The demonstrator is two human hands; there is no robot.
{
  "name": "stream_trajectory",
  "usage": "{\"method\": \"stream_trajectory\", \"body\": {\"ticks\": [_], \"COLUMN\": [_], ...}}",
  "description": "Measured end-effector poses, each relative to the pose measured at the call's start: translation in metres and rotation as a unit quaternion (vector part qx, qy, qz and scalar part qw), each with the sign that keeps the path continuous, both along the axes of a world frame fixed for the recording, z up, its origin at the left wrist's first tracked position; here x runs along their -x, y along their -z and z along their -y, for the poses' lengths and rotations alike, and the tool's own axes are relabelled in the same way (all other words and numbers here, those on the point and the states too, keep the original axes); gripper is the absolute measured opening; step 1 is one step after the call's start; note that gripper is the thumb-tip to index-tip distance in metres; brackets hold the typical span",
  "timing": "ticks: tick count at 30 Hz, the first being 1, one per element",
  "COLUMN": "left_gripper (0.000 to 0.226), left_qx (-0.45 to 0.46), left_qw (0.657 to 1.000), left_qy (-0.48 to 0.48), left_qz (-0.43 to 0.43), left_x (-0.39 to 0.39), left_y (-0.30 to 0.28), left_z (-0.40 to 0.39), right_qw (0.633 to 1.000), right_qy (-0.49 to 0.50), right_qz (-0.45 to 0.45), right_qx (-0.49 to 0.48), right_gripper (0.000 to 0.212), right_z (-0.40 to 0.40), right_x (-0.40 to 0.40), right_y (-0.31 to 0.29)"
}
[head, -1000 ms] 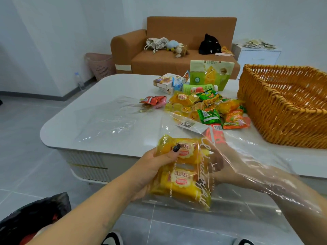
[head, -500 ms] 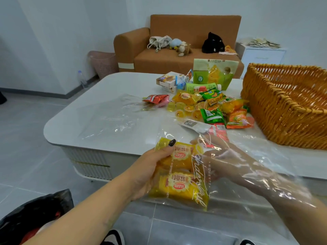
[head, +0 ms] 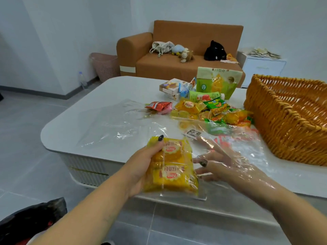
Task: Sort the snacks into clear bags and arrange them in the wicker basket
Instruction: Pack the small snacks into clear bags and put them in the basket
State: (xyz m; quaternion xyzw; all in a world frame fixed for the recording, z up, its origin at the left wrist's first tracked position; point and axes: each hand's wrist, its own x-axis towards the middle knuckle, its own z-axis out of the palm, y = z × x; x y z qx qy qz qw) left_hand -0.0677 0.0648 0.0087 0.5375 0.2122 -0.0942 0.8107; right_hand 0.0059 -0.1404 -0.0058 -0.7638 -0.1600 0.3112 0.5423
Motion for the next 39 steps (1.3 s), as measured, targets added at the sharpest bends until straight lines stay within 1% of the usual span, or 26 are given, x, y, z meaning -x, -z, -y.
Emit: {"method": "stream_trajectory", "body": {"ticks": [2,3,4,5,6,7,8,10,13,16,19,21,23,25,26,27,29,31,33,35,36,37,39], "left_gripper": [0.04,0.039,0.038,0.037,0.037,0.037,0.037,0.037,0.035,0.033,0.032,0.034,0.035,0.035,0.034,0.034,0.035,0.036,0.037,0.037,0.037,0.036,0.034], "left_qx": [0.009,0.016,0.024,0.031,0.036,0.042,0.048,0.064,0.079,0.08,0.074,0.066,0.068,0.068,0.066,0.064,0.064,0.063,0.057,0.051,0.05,0.052,0.056], "left_qw": [0.999,0.999,0.998,0.996,0.995,0.992,0.99,0.983,0.971,0.964,0.964,0.967,0.967,0.966,0.966,0.965,0.964,0.964,0.964,0.966,0.966,0.967,0.968], "left_qy": [-0.027,-0.039,-0.051,-0.066,-0.082,-0.1,-0.121,-0.16,-0.209,-0.23,-0.231,-0.226,-0.23,-0.239,-0.242,-0.245,-0.25,-0.252,-0.251,-0.247,-0.244,-0.242,-0.236], "left_qz": [0.016,0.027,0.036,0.045,0.052,0.058,0.061,0.066,0.081,0.103,0.109,0.096,0.083,0.069,0.063,0.06,0.062,0.066,0.065,0.064,0.066,0.067,0.071], "left_x": [-0.008,-0.01,-0.012,-0.015,-0.017,-0.018,-0.02,-0.023,-0.027,-0.03,-0.033,-0.035,-0.037,-0.04,-0.041,-0.042,-0.045,-0.046,-0.047,-0.047,-0.047,-0.047,-0.044], "left_y": [-0.004,-0.008,-0.011,-0.013,-0.015,-0.016,-0.016,-0.017,-0.018,-0.019,-0.016,-0.013,-0.01,-0.007,-0.007,-0.007,-0.008,-0.009,-0.009,-0.01,-0.01,-0.011,-0.012], "left_z": [-0.008,-0.012,-0.017,-0.021,-0.027,-0.032,-0.038,-0.048,-0.06,-0.069,-0.072,-0.072,-0.072,-0.074,-0.075,-0.075,-0.076,-0.076,-0.074,-0.071,-0.069,-0.067,-0.063], "right_qw": [0.991,0.985,0.974,0.964,0.952,0.947,0.943,0.942,0.953,0.97,0.962,0.944,0.913,0.863,0.835,0.815,0.806,0.799,0.788,0.789,0.798,0.818,0.869], "right_qy": [0.094,0.112,0.14,0.166,0.2,0.234,0.259,0.287,0.277,0.229,0.22,0.215,0.195,0.152,0.134,0.125,0.139,0.161,0.177,0.178,0.185,0.199,0.231], "right_qz": [0.012,0.035,0.046,0.054,0.039,0.03,0.013,0.003,0.011,0.075,0.159,0.246,0.333,0.391,0.401,0.397,0.355,0.339,0.347,0.366,0.38,0.387,0.377], "right_qx": [-0.091,-0.128,-0.174,-0.2,-0.226,-0.22,-0.211,-0.176,-0.119,-0.032,-0.002,0.052,0.132,0.281,0.352,0.403,0.454,0.47,0.476,0.461,0.43,0.375,0.221], "right_gripper": [0.039,0.042,0.051,0.048,0.032,0.02,0.021,0.022,0.021,0.024,0.029,0.034,0.041,0.052,0.057,0.063,0.07,0.064,0.054,0.041,0.036,0.032,0.024], "right_z": [0.005,0.007,0.011,0.014,0.016,0.019,0.017,0.008,-0.016,-0.052,-0.083,-0.101,-0.114,-0.121,-0.122,-0.122,-0.119,-0.114,-0.108,-0.101,-0.097,-0.093,-0.083], "right_x": [-0.002,-0.006,-0.002,-0.006,-0.01,-0.018,-0.023,-0.031,-0.048,-0.083,-0.129,-0.158,-0.188,-0.211,-0.218,-0.224,-0.228,-0.228,-0.229,-0.223,-0.217,-0.21,-0.189], "right_y": [-0.021,-0.028,-0.042,-0.046,-0.048,-0.043,-0.042,-0.038,-0.025,-0.02,-0.021,-0.023,-0.018,-0.009,-0.005,-0.001,0.003,0.004,0.006,0.007,0.007,0.005,-0.003]}}
